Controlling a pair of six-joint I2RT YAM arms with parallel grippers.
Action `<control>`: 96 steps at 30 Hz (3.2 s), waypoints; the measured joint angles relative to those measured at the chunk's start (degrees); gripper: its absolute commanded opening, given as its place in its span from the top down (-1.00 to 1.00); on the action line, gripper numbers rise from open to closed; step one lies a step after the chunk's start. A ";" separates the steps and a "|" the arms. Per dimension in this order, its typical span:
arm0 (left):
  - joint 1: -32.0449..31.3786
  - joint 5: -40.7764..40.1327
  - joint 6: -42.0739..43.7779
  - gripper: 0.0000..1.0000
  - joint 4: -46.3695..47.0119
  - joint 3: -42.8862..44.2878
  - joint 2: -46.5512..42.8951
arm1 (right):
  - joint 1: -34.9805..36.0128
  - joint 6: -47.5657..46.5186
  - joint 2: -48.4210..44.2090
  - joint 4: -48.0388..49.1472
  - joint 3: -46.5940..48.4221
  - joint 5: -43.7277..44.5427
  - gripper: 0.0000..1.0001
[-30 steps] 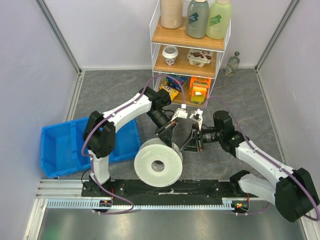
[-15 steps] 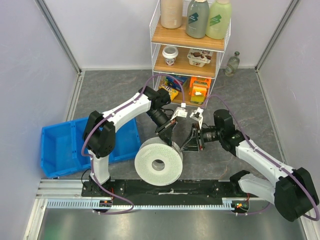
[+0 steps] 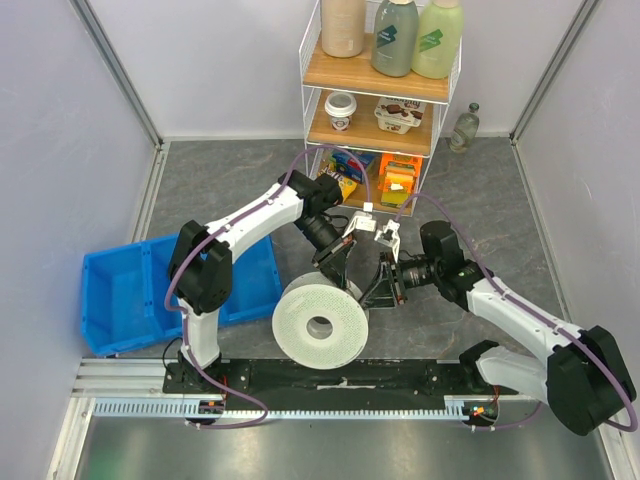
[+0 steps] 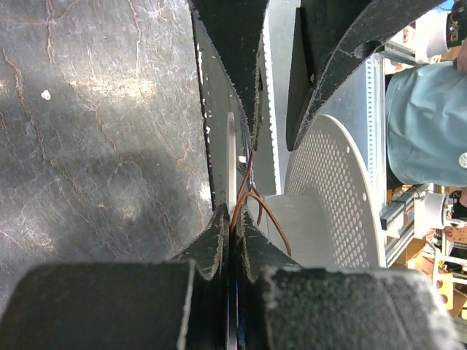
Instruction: Wrap the cables
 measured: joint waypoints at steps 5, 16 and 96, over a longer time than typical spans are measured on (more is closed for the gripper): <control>0.07 0.11 0.00 0.97 0.00 0.66 0.28 | 0.39 -0.55 0.61 -0.33 0.11 0.33 0.15; 0.39 0.24 0.00 0.97 0.00 0.72 0.76 | 0.55 -0.72 0.98 -2.03 0.98 2.21 0.30; 29.70 -2.69 -116.32 0.97 98.99 -36.46 -18.01 | -9.66 -1.92 -12.44 -8.24 10.43 29.18 1.00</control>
